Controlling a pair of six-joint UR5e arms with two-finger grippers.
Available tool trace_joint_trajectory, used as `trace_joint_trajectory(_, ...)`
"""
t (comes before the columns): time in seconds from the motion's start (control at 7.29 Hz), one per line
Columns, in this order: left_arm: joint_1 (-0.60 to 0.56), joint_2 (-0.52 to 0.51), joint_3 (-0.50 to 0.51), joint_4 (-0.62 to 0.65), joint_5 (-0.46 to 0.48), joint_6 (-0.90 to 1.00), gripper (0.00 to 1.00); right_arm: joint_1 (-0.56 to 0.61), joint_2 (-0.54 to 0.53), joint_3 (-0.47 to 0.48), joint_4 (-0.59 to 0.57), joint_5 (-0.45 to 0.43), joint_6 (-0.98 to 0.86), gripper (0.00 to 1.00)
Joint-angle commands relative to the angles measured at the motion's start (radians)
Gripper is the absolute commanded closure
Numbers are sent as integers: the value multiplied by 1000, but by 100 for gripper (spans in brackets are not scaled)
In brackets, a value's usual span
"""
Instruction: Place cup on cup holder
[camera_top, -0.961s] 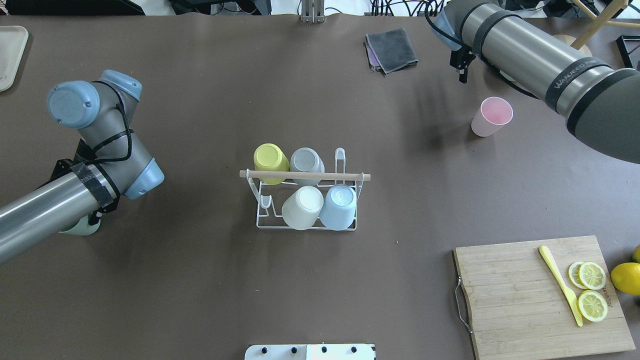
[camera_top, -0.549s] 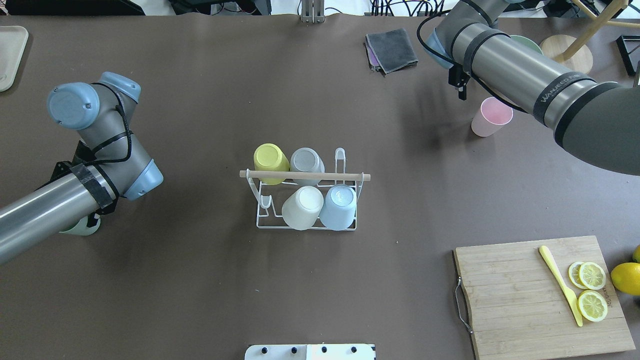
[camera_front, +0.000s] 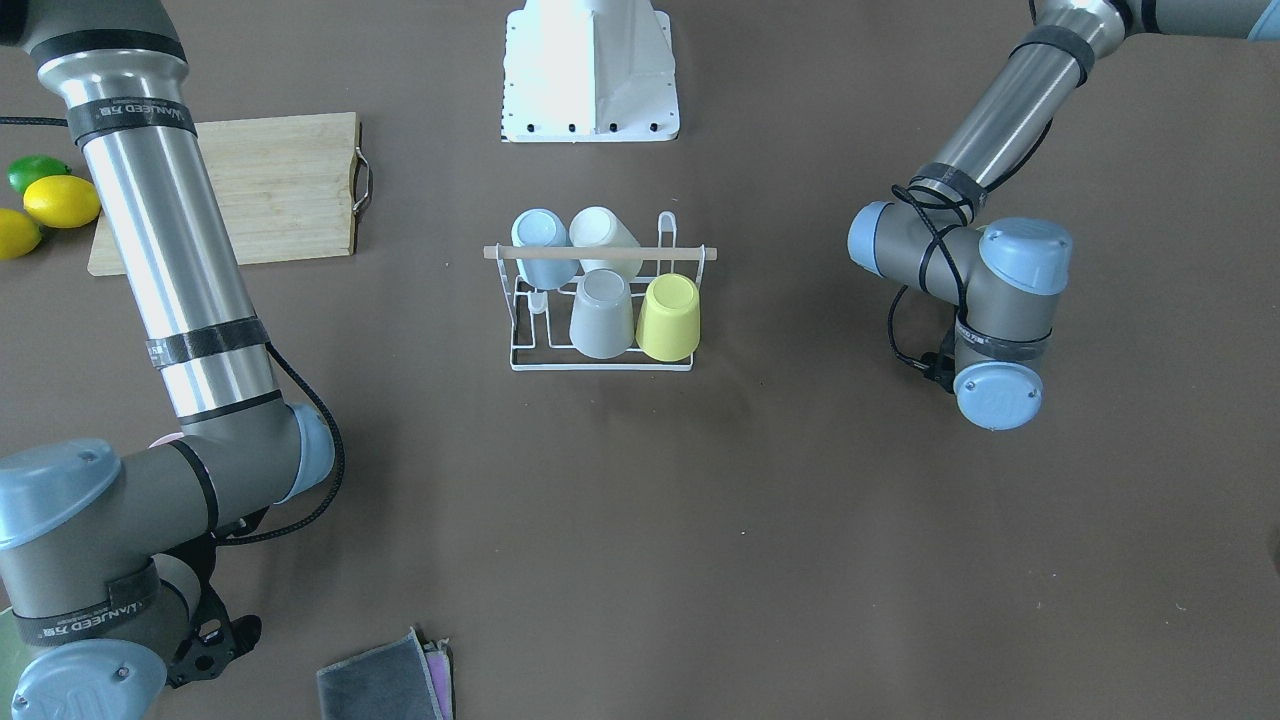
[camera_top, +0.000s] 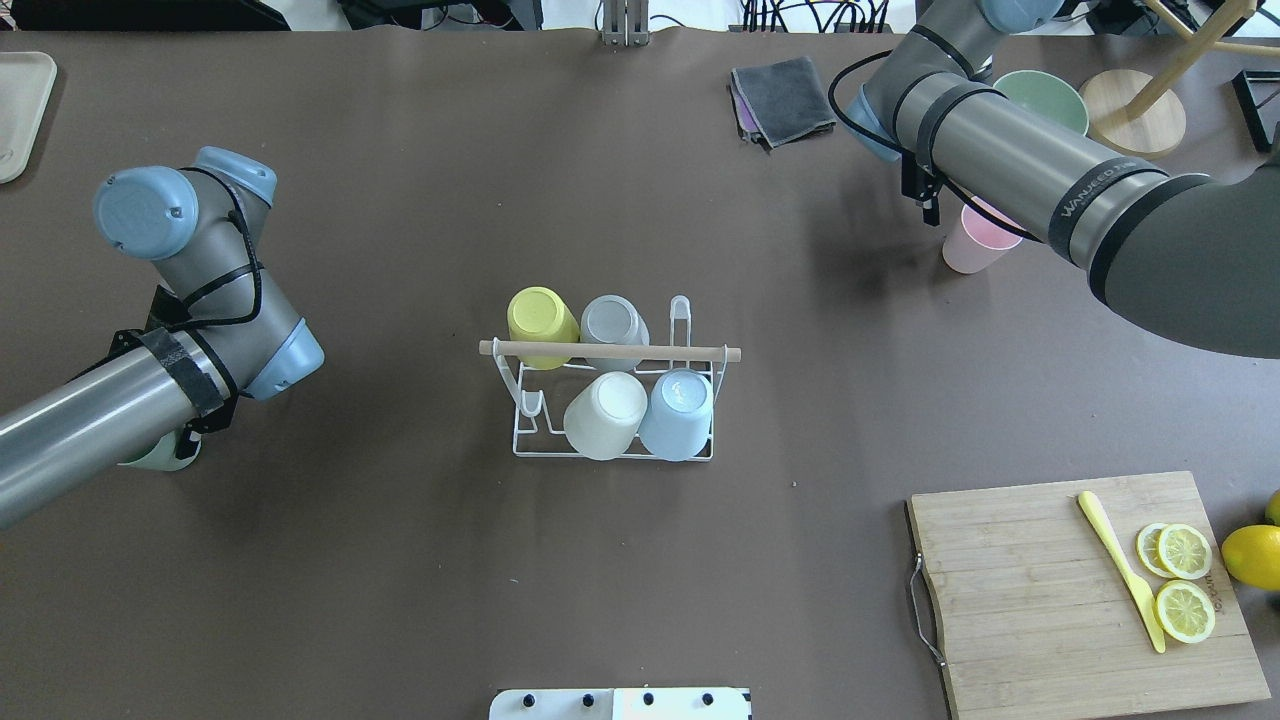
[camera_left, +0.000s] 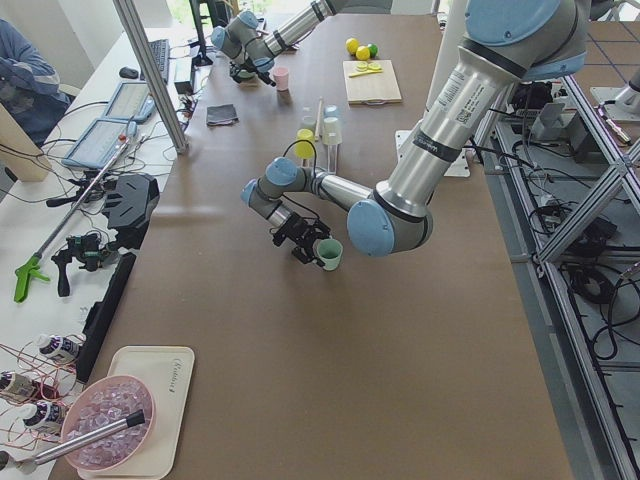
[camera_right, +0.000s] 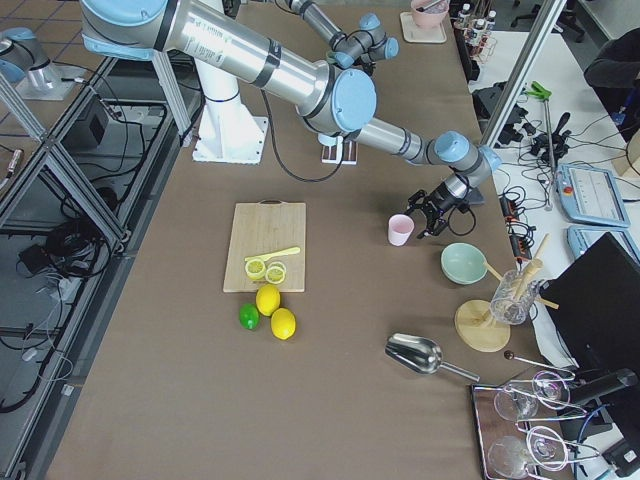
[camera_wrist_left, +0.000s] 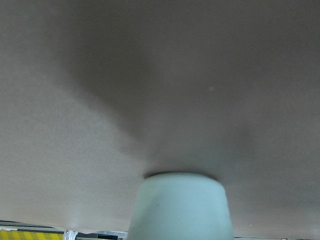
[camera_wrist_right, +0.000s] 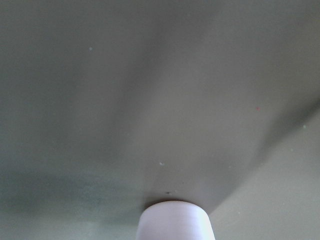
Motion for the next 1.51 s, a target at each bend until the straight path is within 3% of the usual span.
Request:
trace_joint_trajectory(0.0, 0, 0, 7, 2, 0, 1, 15, -13, 12, -27, -2, -2, -13, 0)
trace_joint_trajectory(0.14, 0, 0, 8, 2, 0, 1, 20, -22, 12, -33, -2, -2, -22, 0)
trace_joint_trajectory(0.27, 2, -1, 10, 2, 0, 1, 31, -22, 12, -31, -3, -1, -21, 0)
trace_joint_trajectory(0.55, -3, -6, 7, 2, 0, -1, 68, -23, 12, -15, -5, -1, -21, 0)
trace_joint_trajectory(0.69, -10, -6, -3, 2, 1, -2, 79, -36, 12, -4, -5, -17, -21, 0)
trace_joint_trajectory(0.96, -88, -12, -54, -7, 7, -4, 79, -46, 12, -7, -6, -51, -22, 0)
trace_joint_trajectory(1.24, -124, 11, -265, -114, 4, -51, 79, -51, 12, -11, -6, -108, -48, 0)
trace_joint_trajectory(1.37, -127, 59, -400, -244, 0, -182, 79, -51, 11, -13, -6, -114, -62, 0)
